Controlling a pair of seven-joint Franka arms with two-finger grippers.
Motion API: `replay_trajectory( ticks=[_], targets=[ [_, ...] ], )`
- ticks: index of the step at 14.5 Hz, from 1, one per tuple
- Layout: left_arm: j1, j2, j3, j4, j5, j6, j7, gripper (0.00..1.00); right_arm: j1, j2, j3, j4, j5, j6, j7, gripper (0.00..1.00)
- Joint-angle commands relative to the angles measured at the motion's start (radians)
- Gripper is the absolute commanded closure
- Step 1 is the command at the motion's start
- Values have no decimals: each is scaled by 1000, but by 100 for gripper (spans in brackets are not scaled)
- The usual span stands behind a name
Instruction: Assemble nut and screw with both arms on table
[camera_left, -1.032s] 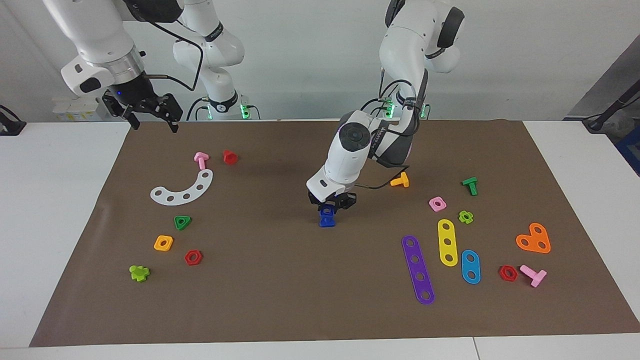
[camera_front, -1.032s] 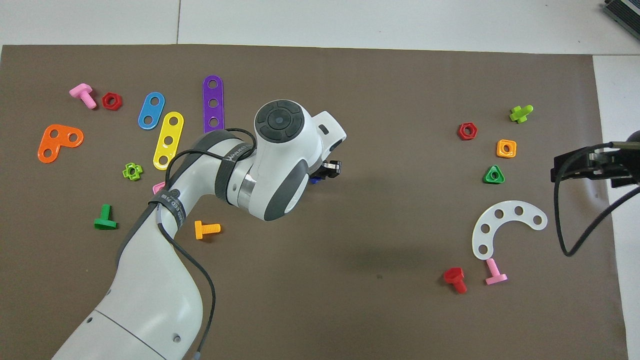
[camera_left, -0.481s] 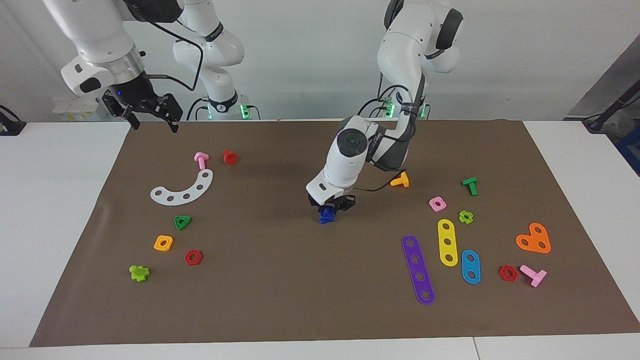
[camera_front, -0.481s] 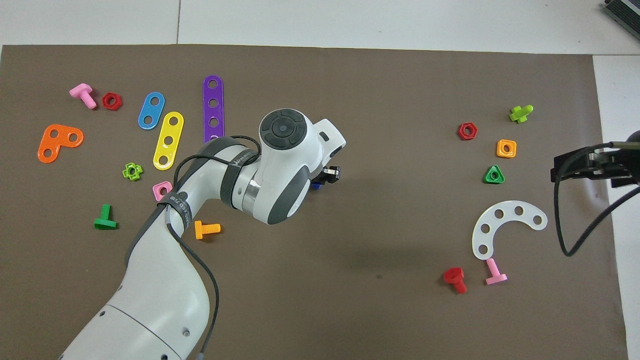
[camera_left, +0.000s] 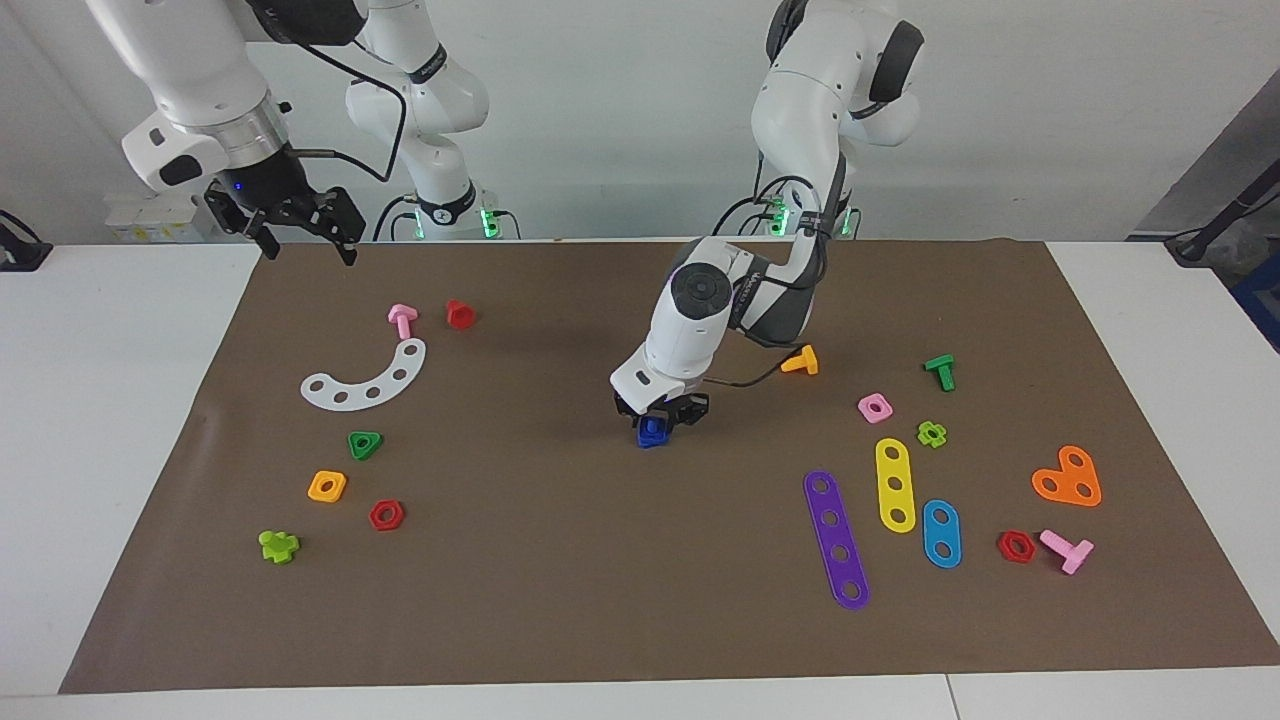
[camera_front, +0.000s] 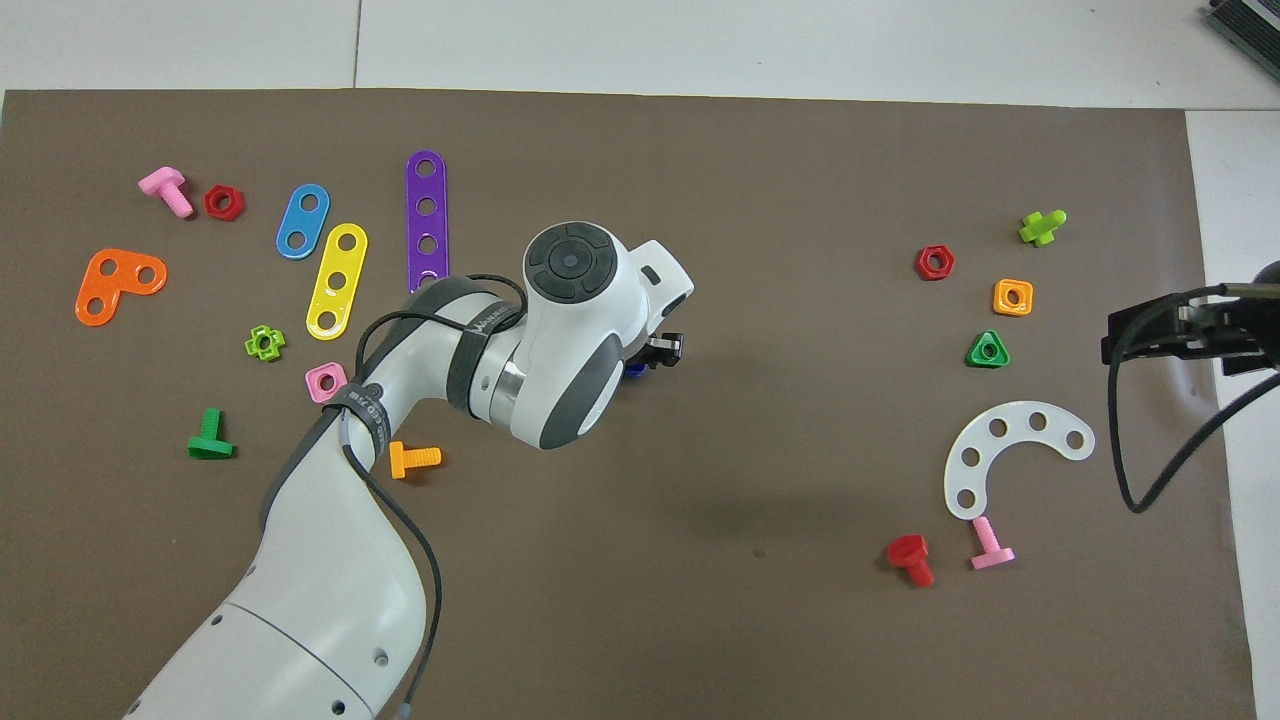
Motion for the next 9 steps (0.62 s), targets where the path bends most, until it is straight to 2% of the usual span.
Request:
replay_trajectory(
  ticks=[1, 3, 7, 9],
  targets=[
    [-14, 4, 21, 13, 8, 1, -11, 0, -6, -14, 4, -12, 9, -5, -27, 0],
    [4, 27, 23, 82, 8, -52, -11, 0, -6, -14, 4, -11, 9, -5, -27, 0],
    [182, 33, 27, 270, 12, -262, 1, 0, -6, -14, 4, -11, 9, -5, -27, 0],
    [265, 20, 33, 283, 15, -298, 54, 0, -6, -14, 4, -12, 9, -5, -27, 0]
  ],
)
